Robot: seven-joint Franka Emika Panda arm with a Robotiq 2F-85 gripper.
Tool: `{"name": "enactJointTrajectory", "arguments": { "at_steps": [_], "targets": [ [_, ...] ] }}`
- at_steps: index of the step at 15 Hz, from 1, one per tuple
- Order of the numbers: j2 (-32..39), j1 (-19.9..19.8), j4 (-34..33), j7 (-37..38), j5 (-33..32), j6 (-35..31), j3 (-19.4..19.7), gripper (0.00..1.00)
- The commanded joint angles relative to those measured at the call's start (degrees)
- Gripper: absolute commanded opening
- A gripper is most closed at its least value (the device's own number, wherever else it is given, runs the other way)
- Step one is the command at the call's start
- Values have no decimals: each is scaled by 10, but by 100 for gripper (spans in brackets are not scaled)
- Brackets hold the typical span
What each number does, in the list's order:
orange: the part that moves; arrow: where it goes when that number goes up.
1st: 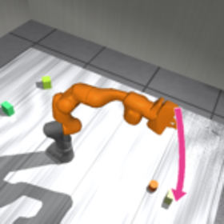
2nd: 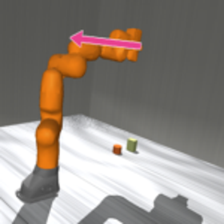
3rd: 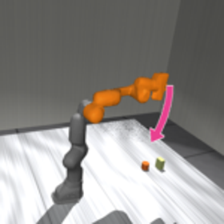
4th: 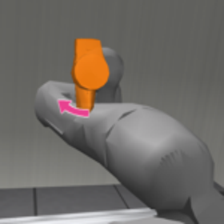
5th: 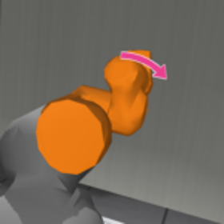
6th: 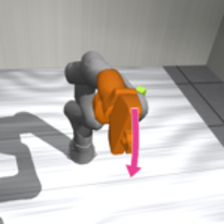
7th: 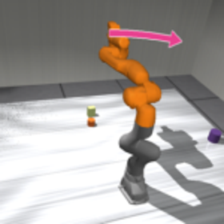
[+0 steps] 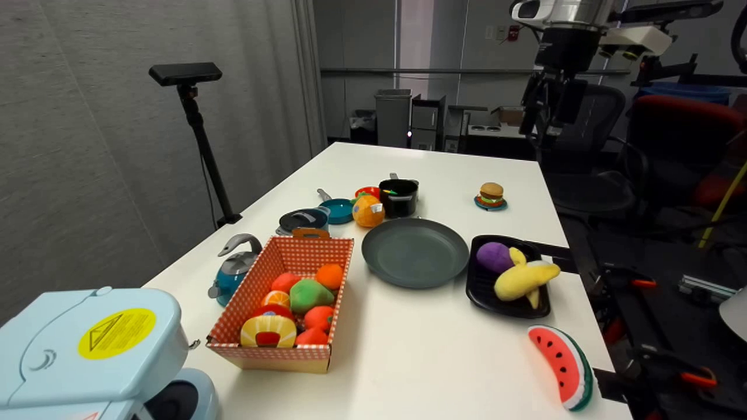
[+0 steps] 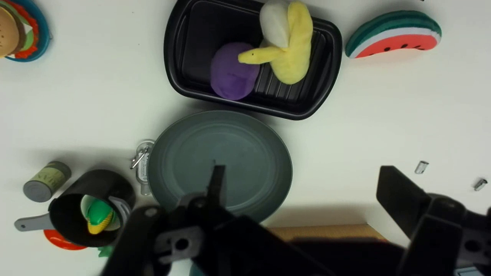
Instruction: Move the grey plate to the edge of the table
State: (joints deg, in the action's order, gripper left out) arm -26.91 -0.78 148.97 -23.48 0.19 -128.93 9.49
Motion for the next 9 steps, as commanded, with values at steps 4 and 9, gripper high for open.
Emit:
{"name": "enactJointTrajectory", "arguments": {
  "at_steps": [4, 9],
  "targets": [
    [2, 53, 101, -164, 55, -173, 55, 100],
    [89, 95, 98, -240, 107, -231, 78, 100]
  ]
}}
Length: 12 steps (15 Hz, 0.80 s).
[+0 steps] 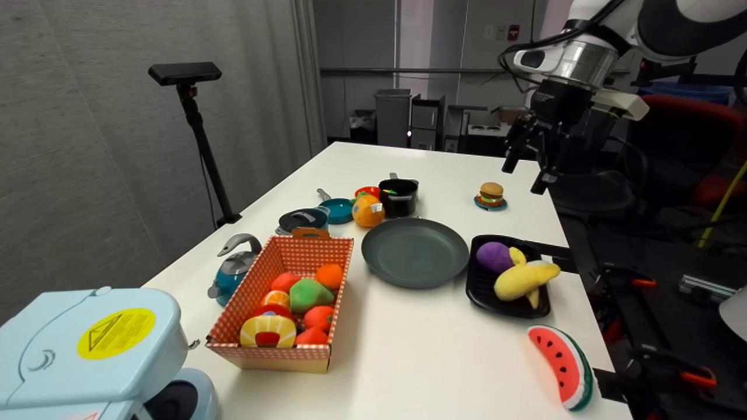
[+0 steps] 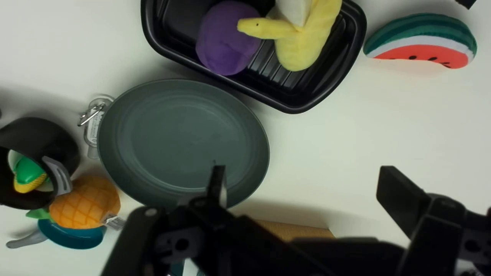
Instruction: Move the grey plate to the edge of the table
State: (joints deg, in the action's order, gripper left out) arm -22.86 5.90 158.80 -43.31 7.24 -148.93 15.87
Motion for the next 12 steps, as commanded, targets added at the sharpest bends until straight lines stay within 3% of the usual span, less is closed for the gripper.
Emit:
{"name": "enactJointTrajectory", "arguments": {
  "at_steps": [1, 6, 12],
  "targets": [
    [68, 27, 0, -39, 40, -23, 7, 100],
    [172, 23, -24, -33, 73, -29, -36, 100],
    [284, -8, -99, -13, 91, -22, -104, 100]
  ]
}}
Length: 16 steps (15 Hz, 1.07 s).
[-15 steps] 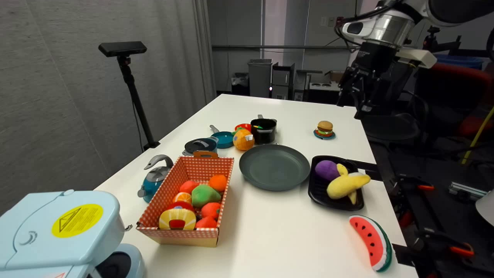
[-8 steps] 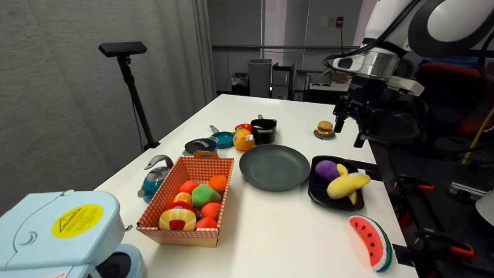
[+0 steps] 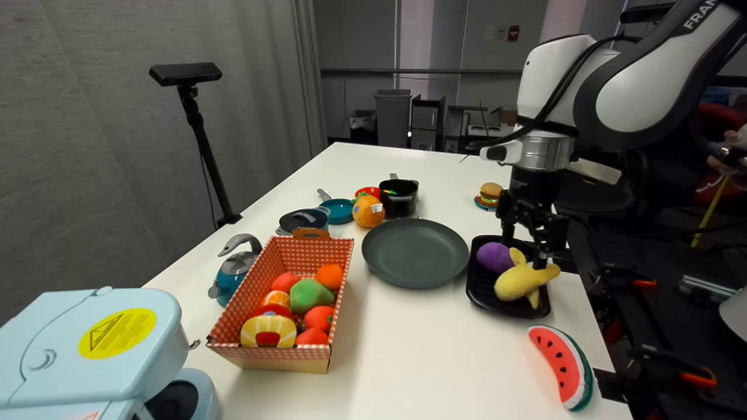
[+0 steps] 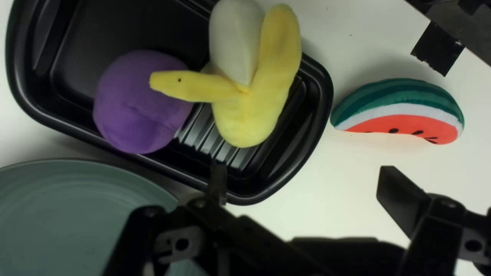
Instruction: Move the grey plate to the edge of the table
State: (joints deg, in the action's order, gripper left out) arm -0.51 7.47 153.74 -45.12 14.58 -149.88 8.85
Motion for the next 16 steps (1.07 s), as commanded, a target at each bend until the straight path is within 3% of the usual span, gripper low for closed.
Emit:
{"name": "enactJointTrajectory", "arguments": {
  "at_steps": [1, 12, 16],
  "targets": [
    [76, -30, -63, 12, 17, -13, -44, 100],
    [202, -101, -167, 51, -16, -92, -120, 100],
    [236, -124, -186, 58, -31, -158, -139, 100]
  ]
}}
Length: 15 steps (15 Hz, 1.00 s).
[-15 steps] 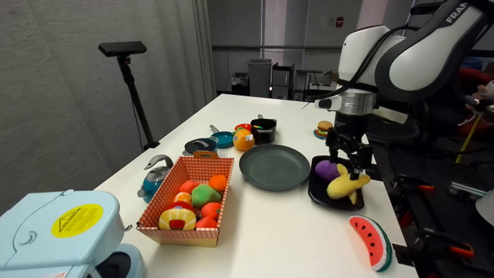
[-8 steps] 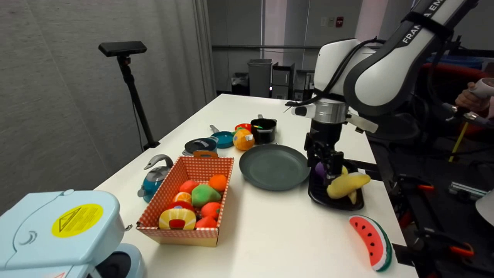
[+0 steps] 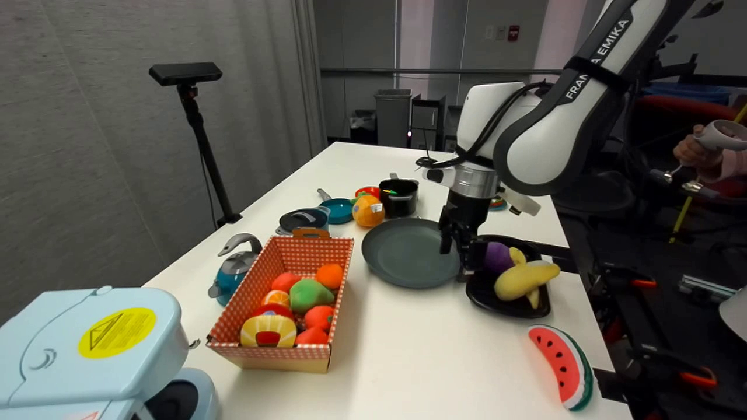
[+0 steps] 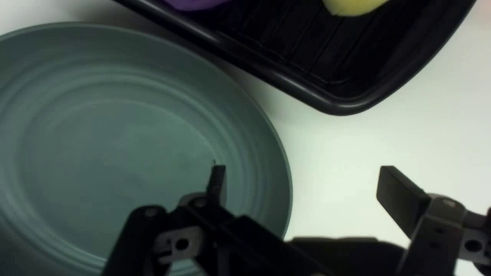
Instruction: Move the grey plate to the edge of the table
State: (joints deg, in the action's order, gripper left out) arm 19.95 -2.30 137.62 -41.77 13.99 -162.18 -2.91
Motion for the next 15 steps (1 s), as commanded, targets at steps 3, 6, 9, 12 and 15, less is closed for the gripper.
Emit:
{"name": "enactJointTrajectory", "arguments": {
  "at_steps": [3, 6, 9, 12, 15],
  "targets": [
    [55, -38, -39, 45, -50, -53, -28, 100],
    [72, -43, -45, 68, -79, -62, -30, 100],
    [91, -44, -46, 93, -105, -69, -31, 100],
    [104, -44, -43, 114, -123, -72, -33, 100],
    [110, -45, -44, 130, -136, -70, -37, 100]
  ]
}}
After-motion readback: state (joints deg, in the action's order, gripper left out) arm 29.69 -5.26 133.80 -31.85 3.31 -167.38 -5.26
